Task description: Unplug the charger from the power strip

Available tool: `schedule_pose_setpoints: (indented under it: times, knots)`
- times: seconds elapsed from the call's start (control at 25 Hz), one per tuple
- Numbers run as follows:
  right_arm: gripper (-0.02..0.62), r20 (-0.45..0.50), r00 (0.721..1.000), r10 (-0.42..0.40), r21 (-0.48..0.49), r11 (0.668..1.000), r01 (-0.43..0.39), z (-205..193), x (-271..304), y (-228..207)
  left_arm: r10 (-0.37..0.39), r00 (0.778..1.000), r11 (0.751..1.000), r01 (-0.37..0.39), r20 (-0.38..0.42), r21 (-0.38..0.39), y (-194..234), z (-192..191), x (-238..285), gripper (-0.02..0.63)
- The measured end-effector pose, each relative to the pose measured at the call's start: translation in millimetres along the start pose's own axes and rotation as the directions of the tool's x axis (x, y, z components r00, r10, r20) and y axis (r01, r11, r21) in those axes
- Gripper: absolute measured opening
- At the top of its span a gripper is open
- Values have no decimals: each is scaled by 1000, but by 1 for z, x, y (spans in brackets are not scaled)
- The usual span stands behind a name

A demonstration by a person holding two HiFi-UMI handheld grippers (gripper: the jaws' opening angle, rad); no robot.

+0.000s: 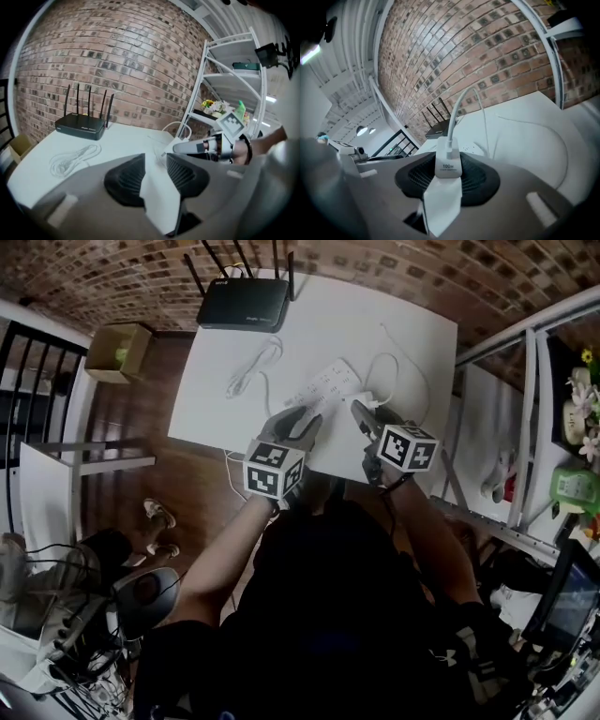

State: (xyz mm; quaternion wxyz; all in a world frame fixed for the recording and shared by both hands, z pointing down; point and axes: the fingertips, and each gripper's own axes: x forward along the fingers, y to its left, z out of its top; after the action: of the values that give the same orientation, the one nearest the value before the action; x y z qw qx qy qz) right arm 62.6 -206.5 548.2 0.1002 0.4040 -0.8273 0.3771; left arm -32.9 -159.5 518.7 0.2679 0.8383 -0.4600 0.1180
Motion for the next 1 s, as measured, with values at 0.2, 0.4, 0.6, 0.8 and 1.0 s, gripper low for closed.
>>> schedule_pose_setpoints:
  times: [0.2,0.4,0.6,0.8,1.0]
  knots:
    - [144,61,998,2,137,991,-10,5,-18,-28,-5,1000,1000,6,30,-28,-8,8,-13,144]
    - [144,88,996,6,260,965,-28,-1,-29,-57,-1,1000,999,2,27,-51,-15,3,-20,144]
    - [144,83,996,-26,382,924,-8,-16,-31,-86,-18,1000,998,18,1,-60,-25,-8,-17,137]
    - [144,76,996,-54,499,867,9,-33,-26,-108,-21,1000,998,20,-16,-67,-29,-17,-16,135]
    - [144,34,994,-100,591,804,61,-53,-19,-130,-21,999,997,19,-29,-69,-30,-21,-19,135]
